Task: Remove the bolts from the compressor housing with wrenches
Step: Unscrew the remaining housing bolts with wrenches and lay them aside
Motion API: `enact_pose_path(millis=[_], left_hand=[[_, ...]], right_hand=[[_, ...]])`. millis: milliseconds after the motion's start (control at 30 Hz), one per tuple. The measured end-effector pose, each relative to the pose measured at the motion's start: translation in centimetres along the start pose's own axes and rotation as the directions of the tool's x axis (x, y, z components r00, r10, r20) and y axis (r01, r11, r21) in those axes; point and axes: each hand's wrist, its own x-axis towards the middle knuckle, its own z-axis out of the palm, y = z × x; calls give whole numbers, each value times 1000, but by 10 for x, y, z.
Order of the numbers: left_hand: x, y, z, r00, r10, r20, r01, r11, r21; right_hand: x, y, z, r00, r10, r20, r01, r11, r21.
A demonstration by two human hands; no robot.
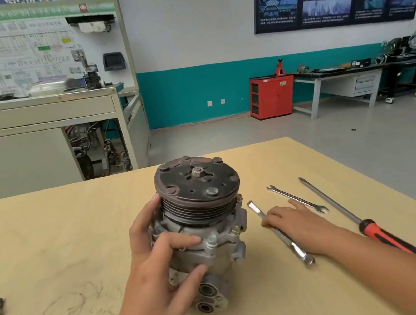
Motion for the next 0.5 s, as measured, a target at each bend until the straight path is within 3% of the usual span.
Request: enact_pose_path(millis=[133, 233, 333, 500], left_hand=[[-6, -3, 4, 999, -2, -33, 0, 999, -42], [-7, 1, 13, 995, -14, -98, 10, 999, -40], [-7, 5, 18, 990, -43, -137, 35, 997, -61], [-9, 7, 19, 983, -71, -170, 58, 995, -81]], right_hand=[[7, 16, -4, 1000, -27, -8, 26, 995, -95], [21, 39, -15, 954, 297, -38, -299, 954, -35], [37, 50, -23, 861, 493, 128, -488, 870, -66], [56, 45, -24, 828, 523, 202, -479, 848, -228]])
